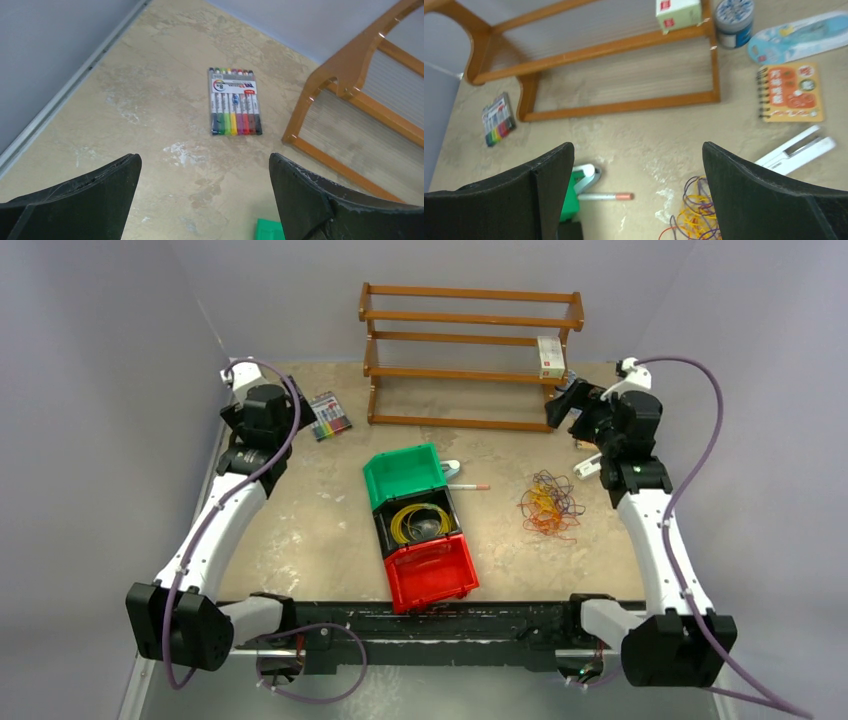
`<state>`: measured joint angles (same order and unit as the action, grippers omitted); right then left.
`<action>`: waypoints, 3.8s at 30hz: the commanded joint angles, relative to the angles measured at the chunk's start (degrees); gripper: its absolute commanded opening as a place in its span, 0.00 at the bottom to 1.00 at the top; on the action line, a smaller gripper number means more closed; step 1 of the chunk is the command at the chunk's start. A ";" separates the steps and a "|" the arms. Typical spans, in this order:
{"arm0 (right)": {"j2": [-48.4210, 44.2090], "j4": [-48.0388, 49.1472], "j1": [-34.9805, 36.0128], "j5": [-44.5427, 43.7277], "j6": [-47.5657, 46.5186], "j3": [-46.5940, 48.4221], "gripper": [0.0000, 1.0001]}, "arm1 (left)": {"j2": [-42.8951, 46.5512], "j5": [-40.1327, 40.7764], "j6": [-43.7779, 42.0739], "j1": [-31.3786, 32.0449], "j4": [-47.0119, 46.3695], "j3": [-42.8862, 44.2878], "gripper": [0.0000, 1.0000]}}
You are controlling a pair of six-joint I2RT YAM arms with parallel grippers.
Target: Untangle the cables
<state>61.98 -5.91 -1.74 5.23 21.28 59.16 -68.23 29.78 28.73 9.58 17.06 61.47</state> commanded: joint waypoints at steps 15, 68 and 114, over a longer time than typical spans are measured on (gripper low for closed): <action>14.01 3.78 25.14 3.67 -1.82 2.44 0.99 | -3.87 -22.10 -6.31 -0.36 -6.41 1.63 0.93; 53.09 1.14 39.51 10.74 -11.30 42.64 0.90 | 1.38 -11.02 -7.38 -0.44 -2.63 0.53 0.88; 27.59 6.51 39.76 3.98 -13.09 10.22 0.99 | 1.10 -12.07 -7.05 -0.53 -2.44 0.47 0.88</action>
<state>99.59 -0.21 37.54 8.34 9.61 75.00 -67.57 18.41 22.70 9.39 15.73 61.54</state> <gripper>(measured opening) 0.979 0.881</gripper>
